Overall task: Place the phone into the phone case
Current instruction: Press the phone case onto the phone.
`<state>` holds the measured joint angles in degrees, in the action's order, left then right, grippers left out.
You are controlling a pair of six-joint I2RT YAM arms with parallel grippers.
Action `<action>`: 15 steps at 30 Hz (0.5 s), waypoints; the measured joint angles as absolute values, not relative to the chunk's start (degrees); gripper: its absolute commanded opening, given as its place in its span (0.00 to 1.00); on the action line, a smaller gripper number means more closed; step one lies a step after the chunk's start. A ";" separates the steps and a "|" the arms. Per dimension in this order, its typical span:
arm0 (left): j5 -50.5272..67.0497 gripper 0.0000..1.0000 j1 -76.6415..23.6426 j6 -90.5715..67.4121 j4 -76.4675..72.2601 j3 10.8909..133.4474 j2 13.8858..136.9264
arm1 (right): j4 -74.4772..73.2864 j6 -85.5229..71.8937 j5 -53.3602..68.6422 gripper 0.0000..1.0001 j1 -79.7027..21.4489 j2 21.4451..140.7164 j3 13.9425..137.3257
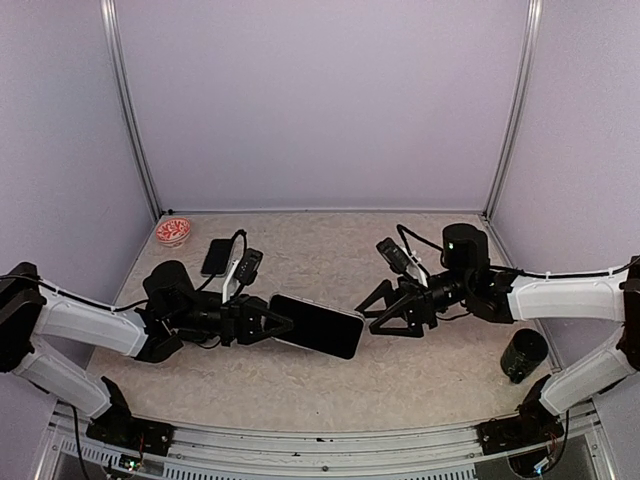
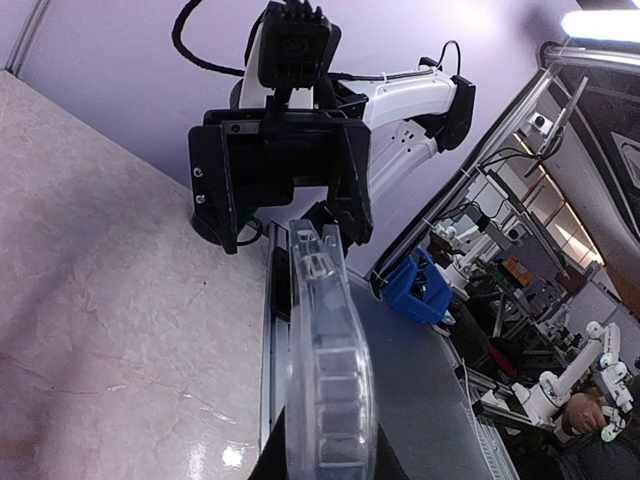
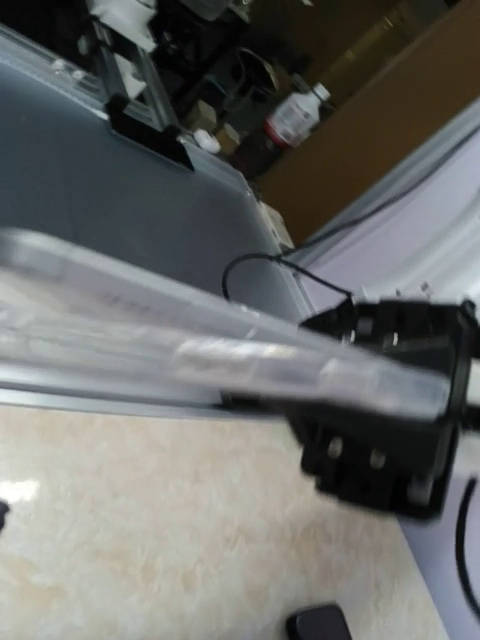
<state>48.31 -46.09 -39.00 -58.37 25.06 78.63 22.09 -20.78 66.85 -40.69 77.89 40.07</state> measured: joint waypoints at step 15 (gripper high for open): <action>50.78 0.00 -46.06 -43.09 -64.64 25.67 83.59 | 18.57 -15.92 67.42 0.38 -43.81 78.11 41.54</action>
